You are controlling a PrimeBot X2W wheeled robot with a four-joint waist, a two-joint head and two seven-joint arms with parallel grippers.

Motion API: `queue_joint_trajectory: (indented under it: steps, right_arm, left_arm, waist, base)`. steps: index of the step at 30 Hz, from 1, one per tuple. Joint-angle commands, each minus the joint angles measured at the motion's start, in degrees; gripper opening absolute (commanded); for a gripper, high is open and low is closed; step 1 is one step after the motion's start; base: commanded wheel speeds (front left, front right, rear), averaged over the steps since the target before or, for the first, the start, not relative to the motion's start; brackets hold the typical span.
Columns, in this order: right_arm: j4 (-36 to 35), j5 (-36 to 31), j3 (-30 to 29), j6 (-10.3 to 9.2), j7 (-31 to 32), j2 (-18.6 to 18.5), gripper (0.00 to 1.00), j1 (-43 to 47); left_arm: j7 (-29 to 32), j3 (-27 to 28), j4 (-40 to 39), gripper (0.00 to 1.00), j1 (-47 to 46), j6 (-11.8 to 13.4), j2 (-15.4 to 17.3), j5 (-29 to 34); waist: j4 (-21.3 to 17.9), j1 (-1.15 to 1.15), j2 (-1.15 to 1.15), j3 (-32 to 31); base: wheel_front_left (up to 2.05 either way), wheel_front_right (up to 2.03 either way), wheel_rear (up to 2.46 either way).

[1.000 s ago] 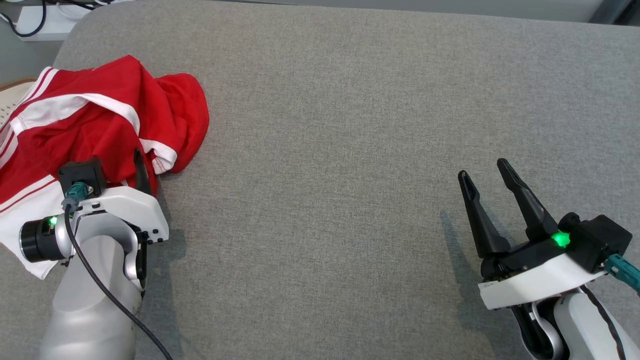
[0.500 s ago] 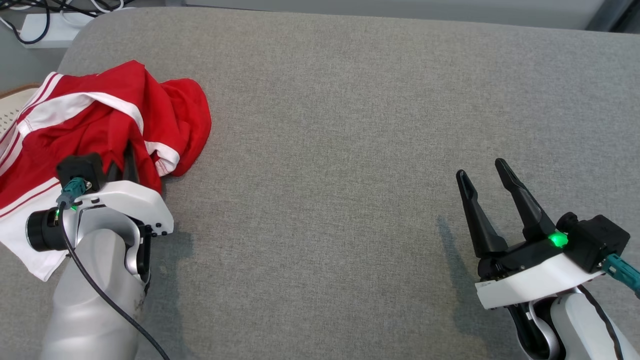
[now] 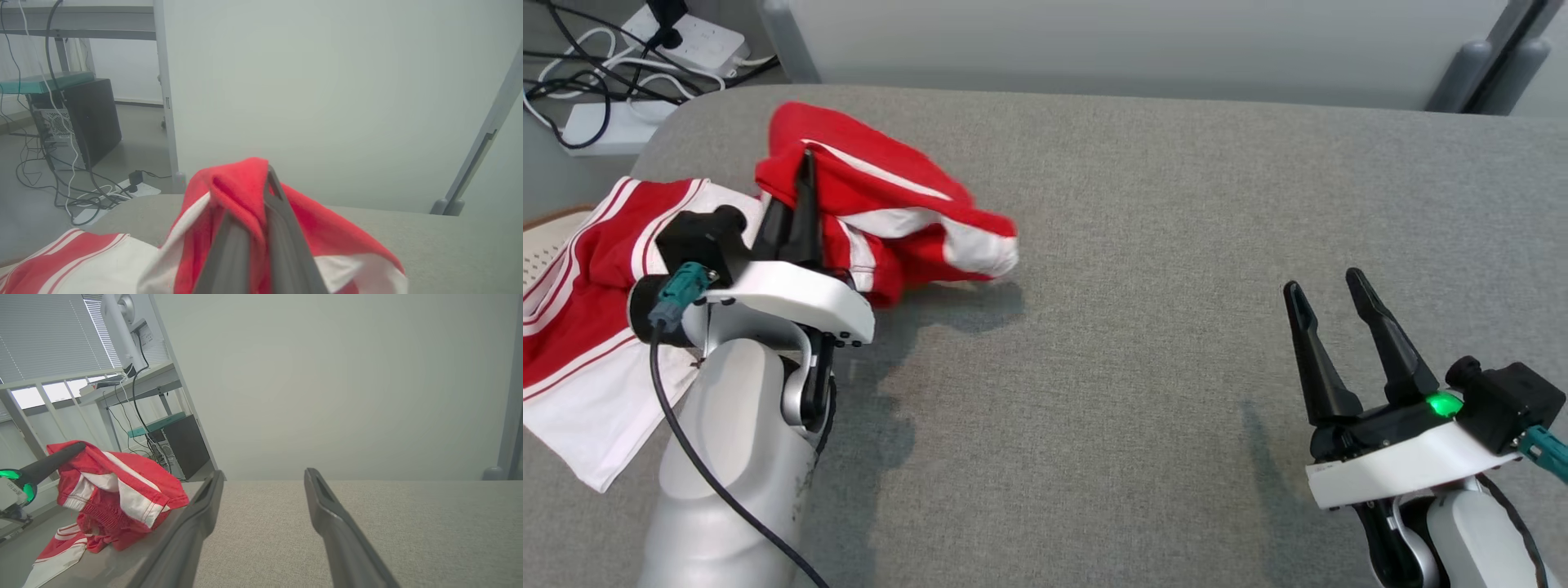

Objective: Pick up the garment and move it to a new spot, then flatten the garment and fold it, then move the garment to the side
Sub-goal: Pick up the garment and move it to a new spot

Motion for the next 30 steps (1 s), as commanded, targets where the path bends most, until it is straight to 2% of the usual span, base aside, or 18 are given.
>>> queue_joint_trajectory:
  steps: [1, 13, 21, 30]
  right_arm:
    - [-1.17, 0.47, 0.78, 0.41, -0.68, -0.09, 1.00, 0.58]
    - [-1.04, 0.70, 0.32, 0.41, -0.68, -0.07, 1.00, 2.85]
    - [-1.07, 0.95, 0.68, 0.41, -0.68, 0.02, 1.00, 3.69]
    - [-1.23, 1.18, 1.14, 0.41, -0.68, 0.17, 1.00, 3.70]
  left_arm:
    - [0.10, 0.77, -2.32, 0.00, -0.57, -0.45, 1.60, 0.19]
    - [2.49, -7.80, -7.02, 0.00, -1.28, -0.50, 0.40, -2.07]
    - [3.06, -16.30, -6.45, 0.00, -2.57, 1.89, 0.34, -5.50]
    - [2.50, -21.95, -4.78, 0.00, -4.37, 3.64, 0.33, -8.86]
  waist:
    - [-1.08, 0.00, 0.00, -1.58]
    - [-7.16, 0.00, 0.00, -6.84]
    - [-12.84, 0.00, 0.00, -8.54]
    - [-18.90, 0.00, 0.00, -8.54]
  base:
    - [0.00, 0.00, 0.00]
    - [0.00, 0.00, 0.00]
    - [0.00, 0.00, 0.00]
    - [0.00, 0.00, 0.00]
